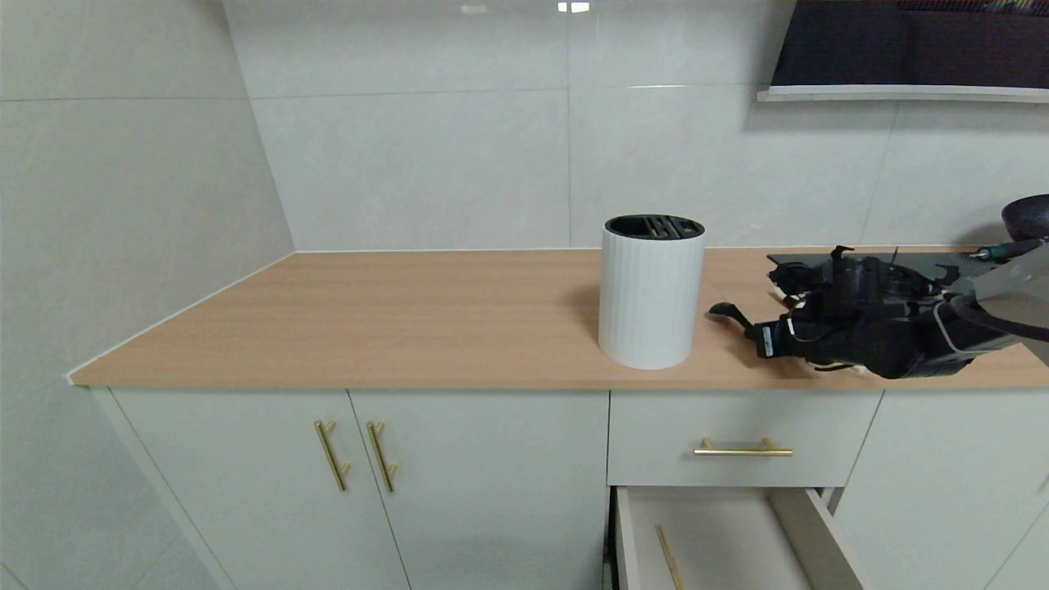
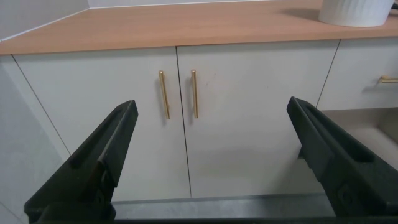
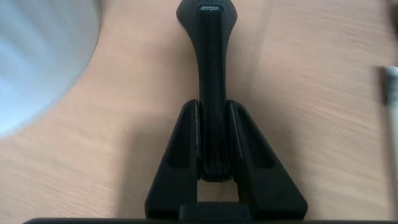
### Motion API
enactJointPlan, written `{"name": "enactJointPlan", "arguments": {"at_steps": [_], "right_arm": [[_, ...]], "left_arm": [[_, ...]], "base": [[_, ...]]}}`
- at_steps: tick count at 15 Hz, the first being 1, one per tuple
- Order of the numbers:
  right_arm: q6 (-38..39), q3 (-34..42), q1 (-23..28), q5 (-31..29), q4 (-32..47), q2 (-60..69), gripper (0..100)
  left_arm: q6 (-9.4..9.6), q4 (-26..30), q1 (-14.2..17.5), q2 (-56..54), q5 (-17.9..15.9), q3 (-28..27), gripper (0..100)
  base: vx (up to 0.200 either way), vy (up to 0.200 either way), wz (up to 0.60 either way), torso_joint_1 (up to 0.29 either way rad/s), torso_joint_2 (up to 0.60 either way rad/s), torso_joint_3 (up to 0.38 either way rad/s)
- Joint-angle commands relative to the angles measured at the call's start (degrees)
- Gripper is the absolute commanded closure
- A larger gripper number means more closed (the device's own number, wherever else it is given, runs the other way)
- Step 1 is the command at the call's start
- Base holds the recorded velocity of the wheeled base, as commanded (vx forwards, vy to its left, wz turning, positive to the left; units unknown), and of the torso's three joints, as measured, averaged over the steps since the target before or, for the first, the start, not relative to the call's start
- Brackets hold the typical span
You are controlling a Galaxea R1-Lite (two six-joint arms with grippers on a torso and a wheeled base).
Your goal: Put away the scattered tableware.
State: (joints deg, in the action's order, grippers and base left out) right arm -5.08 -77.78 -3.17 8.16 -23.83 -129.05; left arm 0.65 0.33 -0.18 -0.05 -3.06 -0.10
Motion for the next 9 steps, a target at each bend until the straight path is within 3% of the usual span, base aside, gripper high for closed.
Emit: {"name": "enactJointPlan", "arguments": {"at_steps": [1, 5, 9], "right_arm": [[3.50, 2.45, -0.70, -2.27, 1.60, 5.56, 100], [12.11, 12.30, -1.31, -2.97, 13.11, 19.89, 100], [18.00, 23.99, -5.71, -5.69, 15.83, 29.56, 100]], "left_arm": [[-0.03, 0.02, 0.01, 0.05, -0.02, 0.01, 0], [-0.03, 0.02, 0.01, 0.05, -0.02, 0.01, 0], [-0.03, 0.02, 0.01, 0.05, -0.02, 0.01, 0]], "base": [[0.000, 0.000, 0.00, 0.000, 0.00, 0.000], [0.000, 0.000, 0.00, 0.000, 0.00, 0.000], [0.000, 0.000, 0.00, 0.000, 0.00, 0.000]]}}
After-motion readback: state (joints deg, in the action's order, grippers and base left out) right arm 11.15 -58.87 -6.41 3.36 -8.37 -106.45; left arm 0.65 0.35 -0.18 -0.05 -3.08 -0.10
